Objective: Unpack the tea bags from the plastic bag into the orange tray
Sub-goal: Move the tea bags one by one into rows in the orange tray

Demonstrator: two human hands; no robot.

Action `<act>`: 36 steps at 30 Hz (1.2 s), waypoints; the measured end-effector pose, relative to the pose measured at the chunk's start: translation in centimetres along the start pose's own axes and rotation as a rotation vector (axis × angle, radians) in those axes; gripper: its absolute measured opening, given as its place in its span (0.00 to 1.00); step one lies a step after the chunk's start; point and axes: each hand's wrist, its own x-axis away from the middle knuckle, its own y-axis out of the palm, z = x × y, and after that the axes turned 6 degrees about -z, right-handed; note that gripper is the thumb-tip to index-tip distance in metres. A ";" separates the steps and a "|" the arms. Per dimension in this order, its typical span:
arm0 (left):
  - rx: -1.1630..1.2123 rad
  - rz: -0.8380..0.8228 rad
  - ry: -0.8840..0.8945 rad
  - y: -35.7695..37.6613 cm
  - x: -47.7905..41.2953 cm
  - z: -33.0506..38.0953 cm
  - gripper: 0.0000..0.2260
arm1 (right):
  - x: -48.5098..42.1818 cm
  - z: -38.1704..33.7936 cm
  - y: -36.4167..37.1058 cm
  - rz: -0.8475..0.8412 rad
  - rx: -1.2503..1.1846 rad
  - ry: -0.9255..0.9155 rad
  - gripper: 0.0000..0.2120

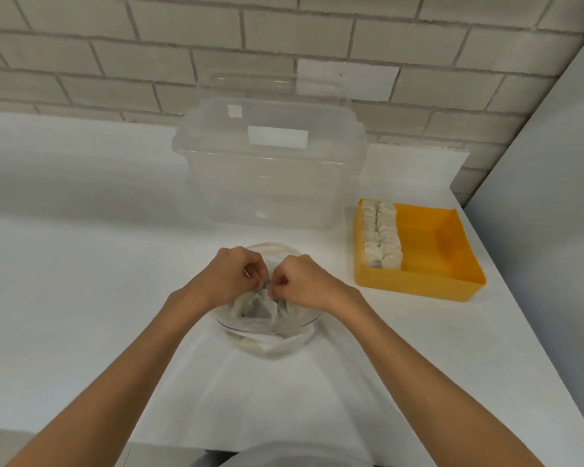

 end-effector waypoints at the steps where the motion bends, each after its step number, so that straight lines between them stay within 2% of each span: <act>1: 0.014 0.010 -0.011 0.2 0.1 -0.2 0.11 | -0.2 -0.2 0.6 -0.013 0.053 0.035 0.07; 4: 0.076 0.050 -0.042 0.5 0.3 -0.6 0.11 | -0.6 -0.5 1.8 -0.009 0.167 0.101 0.11; 6: 0.121 0.086 -0.055 0.7 0.6 -0.8 0.12 | -0.7 -0.5 2.1 0.027 0.161 0.112 0.10; 10: 0.153 0.125 -0.068 0.9 1.1 -0.9 0.12 | -0.5 0.0 1.9 0.024 0.030 0.103 0.01; 14: 0.171 0.104 -0.057 1.1 1.3 -1.2 0.11 | 0.1 0.4 1.5 0.038 -0.090 0.067 0.01; 19: 0.298 0.124 -0.041 0.9 1.4 -0.9 0.06 | 1.2 0.5 -0.4 0.155 -0.343 0.030 0.01; 25: 0.314 0.128 -0.077 0.8 1.1 -0.6 0.14 | 2.1 1.4 -1.6 0.150 -0.597 0.015 0.03; 29: 0.345 0.145 -0.020 0.6 1.1 0.2 0.17 | 2.3 1.4 -2.8 0.180 -0.490 -0.038 0.06; 32: 0.549 0.146 0.002 0.6 1.2 0.7 0.13 | 2.3 1.3 -3.5 0.252 -0.613 -0.056 0.07; 36: 0.831 0.276 -0.014 0.3 1.4 1.3 0.06 | 2.5 1.5 -3.2 0.257 -0.897 -0.054 0.06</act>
